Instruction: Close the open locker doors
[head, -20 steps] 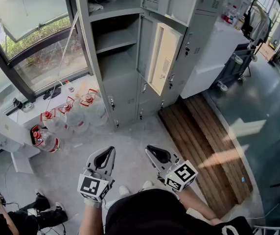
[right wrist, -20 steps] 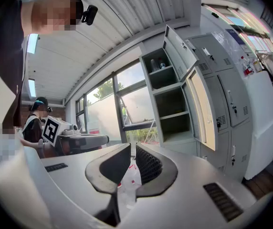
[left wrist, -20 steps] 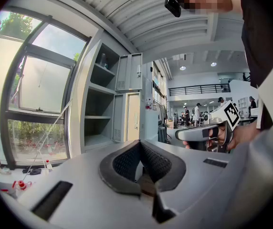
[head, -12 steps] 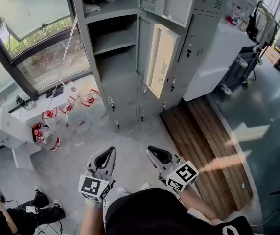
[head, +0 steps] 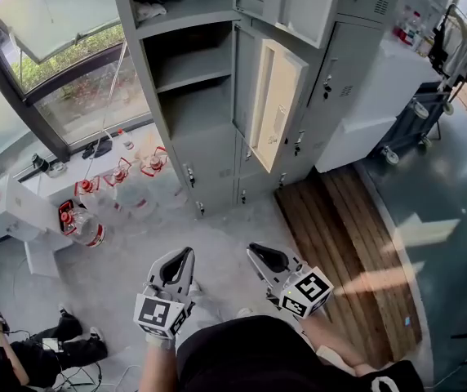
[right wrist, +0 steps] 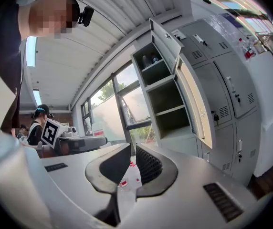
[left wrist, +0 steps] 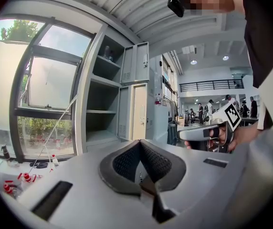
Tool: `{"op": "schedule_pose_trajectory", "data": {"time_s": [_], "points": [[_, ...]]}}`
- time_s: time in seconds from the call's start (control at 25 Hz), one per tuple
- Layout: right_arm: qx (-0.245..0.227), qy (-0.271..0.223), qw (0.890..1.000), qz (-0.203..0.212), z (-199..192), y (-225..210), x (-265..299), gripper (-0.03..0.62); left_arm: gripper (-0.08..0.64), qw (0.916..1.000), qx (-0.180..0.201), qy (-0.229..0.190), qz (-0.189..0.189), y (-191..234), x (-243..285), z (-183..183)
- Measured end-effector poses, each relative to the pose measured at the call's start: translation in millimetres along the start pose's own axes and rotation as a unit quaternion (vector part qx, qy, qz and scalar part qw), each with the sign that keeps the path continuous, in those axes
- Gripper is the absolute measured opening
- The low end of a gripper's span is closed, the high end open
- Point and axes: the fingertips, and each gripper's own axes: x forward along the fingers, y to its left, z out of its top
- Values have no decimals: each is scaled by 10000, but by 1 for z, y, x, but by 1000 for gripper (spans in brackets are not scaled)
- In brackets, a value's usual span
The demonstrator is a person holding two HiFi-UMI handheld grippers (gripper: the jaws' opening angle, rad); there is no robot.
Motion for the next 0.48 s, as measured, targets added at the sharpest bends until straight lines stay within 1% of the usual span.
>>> {"op": "schedule_pose_trajectory", "data": {"time_s": [0.2, 0.36, 0.48], "points": [[50, 76, 9999, -86, -1, -16, 32, 60, 18, 9999, 14, -3, -116, 30, 25, 1], [45, 63, 9995, -291, 7, -30, 68, 60, 18, 9997, -60, 16, -235, 70, 46, 5], [70, 49, 9989, -459, 14, -41, 101, 61, 18, 9990, -70, 25, -443, 103, 63, 9]]}}
